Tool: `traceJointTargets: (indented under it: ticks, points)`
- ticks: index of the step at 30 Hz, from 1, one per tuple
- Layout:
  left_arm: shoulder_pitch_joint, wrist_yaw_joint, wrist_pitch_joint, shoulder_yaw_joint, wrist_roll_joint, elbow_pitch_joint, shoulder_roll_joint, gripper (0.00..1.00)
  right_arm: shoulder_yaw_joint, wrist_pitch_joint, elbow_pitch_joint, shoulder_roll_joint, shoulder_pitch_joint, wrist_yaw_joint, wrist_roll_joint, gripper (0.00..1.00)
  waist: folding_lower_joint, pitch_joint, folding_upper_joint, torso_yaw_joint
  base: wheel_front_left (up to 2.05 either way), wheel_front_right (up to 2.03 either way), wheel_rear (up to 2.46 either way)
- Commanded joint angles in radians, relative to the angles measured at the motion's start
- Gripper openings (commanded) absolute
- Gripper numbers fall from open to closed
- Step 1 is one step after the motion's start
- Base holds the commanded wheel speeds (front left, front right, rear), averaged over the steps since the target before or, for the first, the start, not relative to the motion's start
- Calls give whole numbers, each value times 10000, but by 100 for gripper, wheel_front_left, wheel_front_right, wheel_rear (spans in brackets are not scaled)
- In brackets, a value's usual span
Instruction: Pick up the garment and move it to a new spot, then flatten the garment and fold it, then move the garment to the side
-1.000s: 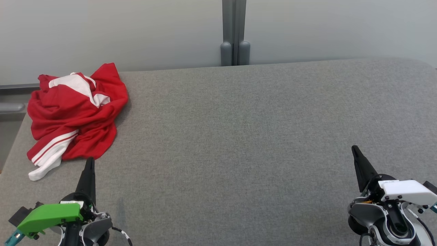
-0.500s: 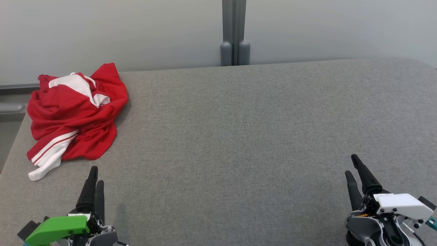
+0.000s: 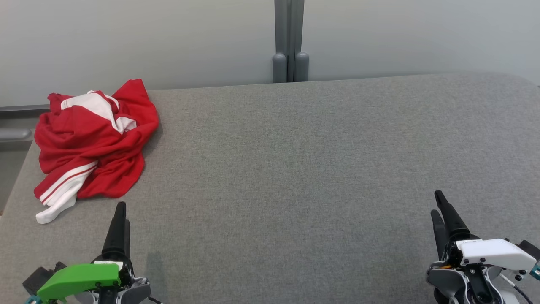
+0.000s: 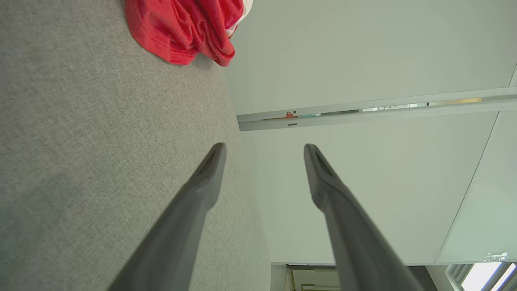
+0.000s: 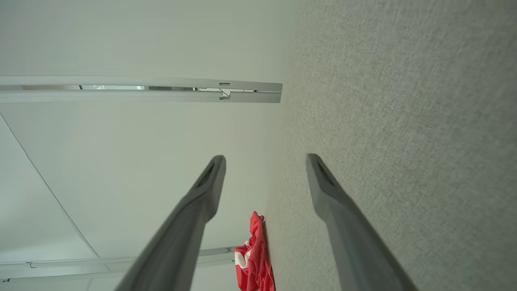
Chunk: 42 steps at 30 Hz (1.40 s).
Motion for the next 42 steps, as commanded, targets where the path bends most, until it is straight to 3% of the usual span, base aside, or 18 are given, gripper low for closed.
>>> traceJointTargets:
  ticks: [1, 15, 30, 42]
  points:
    - [-46, 83, -117, -55, 387, -322, 48, 100, -6, -131, -298, -48, -91, 1, -407, 100, 0, -2, 0, 2, 0, 0, 0]
    - [12, 815, -684, -717, 2755, -1164, 65, 100, 351, -697, -1298, -64, 84, 2, -3923, 100, 0, -12, 0, 53, 0, 0, 0]
    - [240, 1311, -1210, -1466, 6090, -1305, 81, 100, 717, -1223, -1273, -82, 301, 3, -6631, 100, 0, -30, 0, 120, 0, 0, 0]
    - [408, 1545, -1579, -1784, 7962, -1290, 93, 100, 1023, -1592, -1039, -90, 347, 3, -8544, 100, 0, -57, 0, 157, 0, 0, 0]
